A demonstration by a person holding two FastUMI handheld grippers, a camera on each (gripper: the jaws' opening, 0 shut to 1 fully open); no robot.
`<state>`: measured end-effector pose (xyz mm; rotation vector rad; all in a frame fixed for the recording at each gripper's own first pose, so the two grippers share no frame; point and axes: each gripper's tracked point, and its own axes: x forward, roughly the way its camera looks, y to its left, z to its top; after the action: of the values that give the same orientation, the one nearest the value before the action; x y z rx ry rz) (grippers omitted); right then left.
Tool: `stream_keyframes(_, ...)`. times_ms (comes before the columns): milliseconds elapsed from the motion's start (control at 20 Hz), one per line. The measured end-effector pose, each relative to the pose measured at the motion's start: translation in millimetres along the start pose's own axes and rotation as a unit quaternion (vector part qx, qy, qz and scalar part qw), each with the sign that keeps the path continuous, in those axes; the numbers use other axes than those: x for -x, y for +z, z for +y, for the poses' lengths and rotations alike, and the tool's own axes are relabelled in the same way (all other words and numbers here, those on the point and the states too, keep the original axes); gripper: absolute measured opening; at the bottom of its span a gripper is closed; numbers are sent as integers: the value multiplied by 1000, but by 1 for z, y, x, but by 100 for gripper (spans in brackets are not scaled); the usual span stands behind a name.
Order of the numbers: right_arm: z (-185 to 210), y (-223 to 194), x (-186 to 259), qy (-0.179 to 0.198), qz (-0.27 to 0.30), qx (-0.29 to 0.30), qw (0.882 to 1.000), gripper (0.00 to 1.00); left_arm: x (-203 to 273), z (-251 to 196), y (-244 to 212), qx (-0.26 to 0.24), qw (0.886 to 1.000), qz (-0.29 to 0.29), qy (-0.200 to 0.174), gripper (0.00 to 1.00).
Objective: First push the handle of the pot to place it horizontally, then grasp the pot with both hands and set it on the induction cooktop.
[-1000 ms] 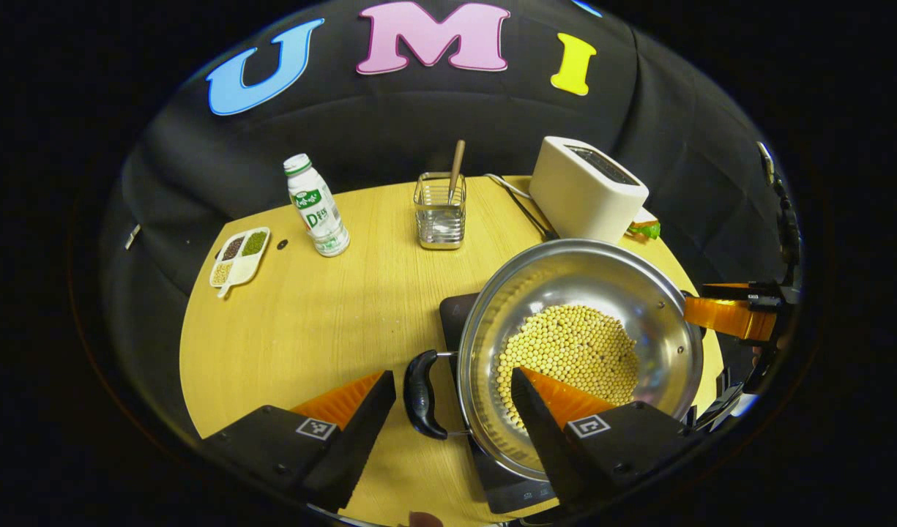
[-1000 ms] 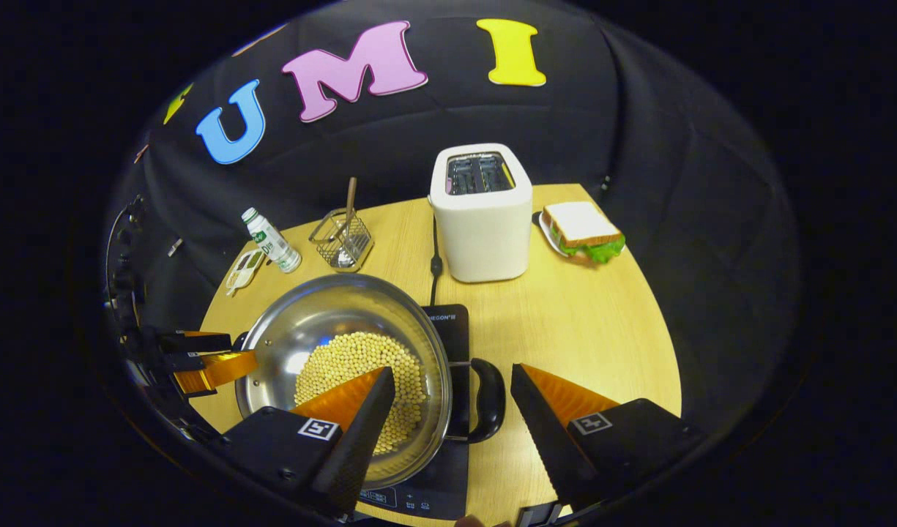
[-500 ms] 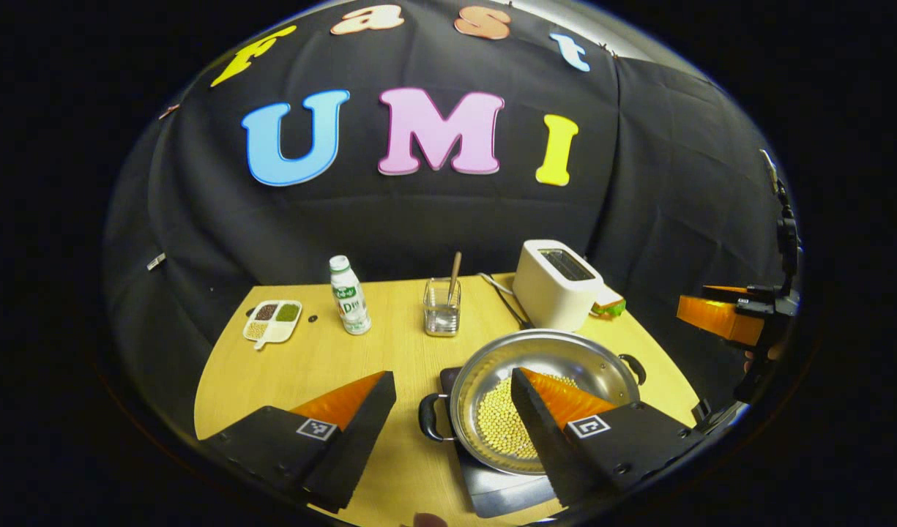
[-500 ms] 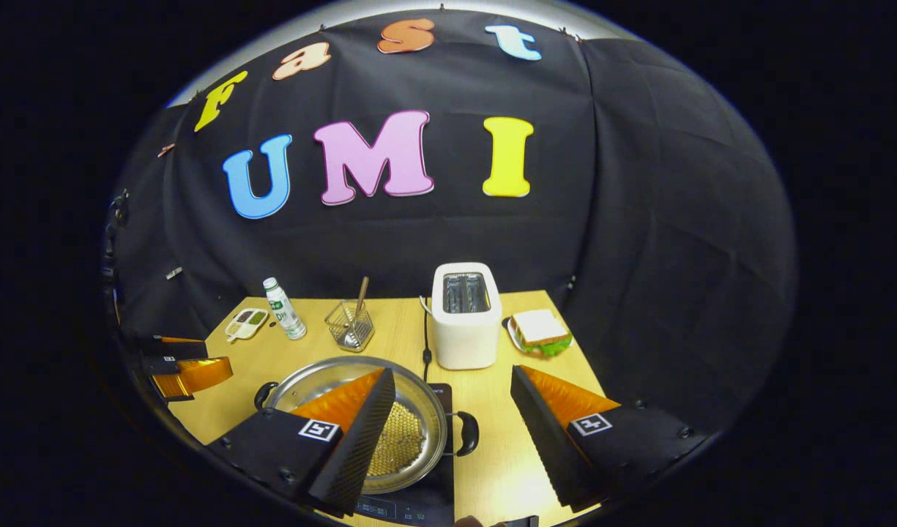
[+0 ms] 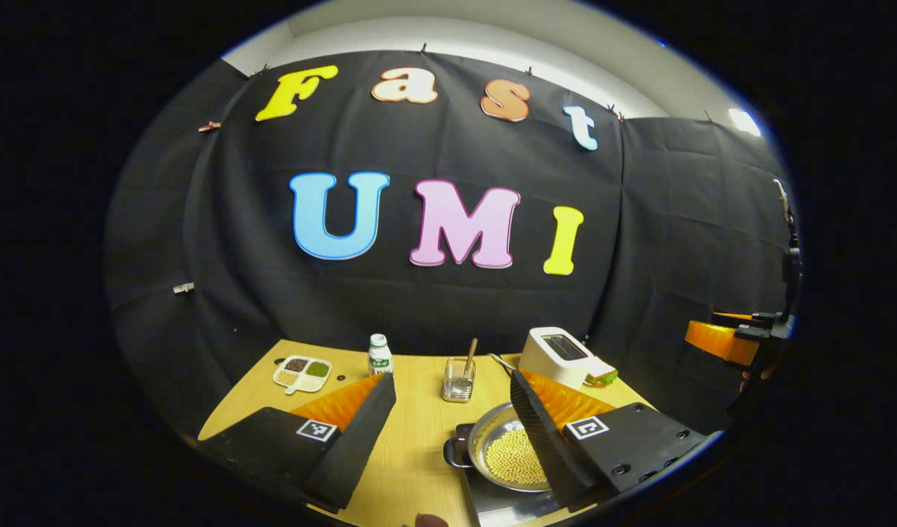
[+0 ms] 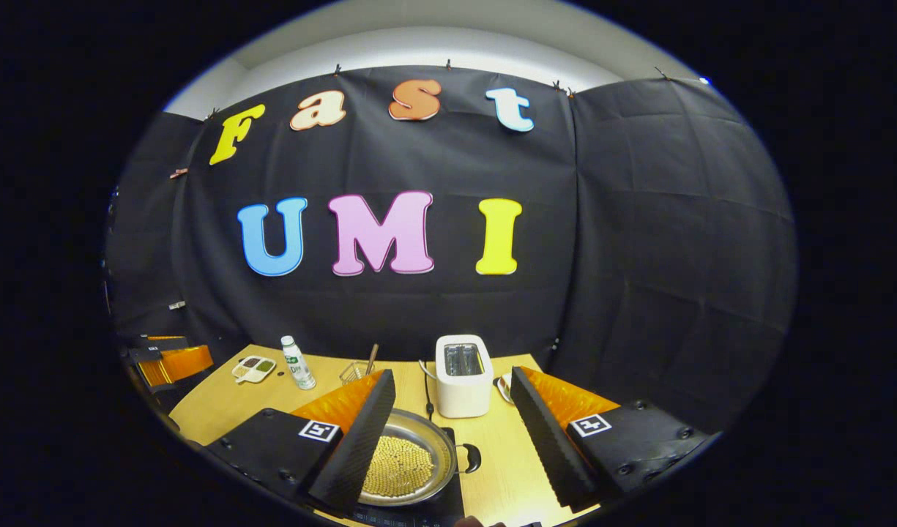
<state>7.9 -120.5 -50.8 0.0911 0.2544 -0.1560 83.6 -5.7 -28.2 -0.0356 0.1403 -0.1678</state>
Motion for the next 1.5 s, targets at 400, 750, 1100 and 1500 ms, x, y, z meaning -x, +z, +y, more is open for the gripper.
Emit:
stream_keyframes(400, 10, 59, 42, -27, -105, 29, 994, 96, 48, 25, 62, -5, 995, -94, 22, 97)
stream_keyframes(750, 3, 61, 54, -30, -109, -4, 994, 96, 65, 20, 67, -16, 994, -102, 25, 96)
stream_keyframes(1100, 2, 61, 53, -32, -109, -5, 994, 96, 65, 15, 65, -23, 995, -92, 14, 96)
stream_keyframes(1500, 1, 60, 51, -34, -112, -2, 993, 96, 64, 18, 66, -22, 996, -90, 17, 96)
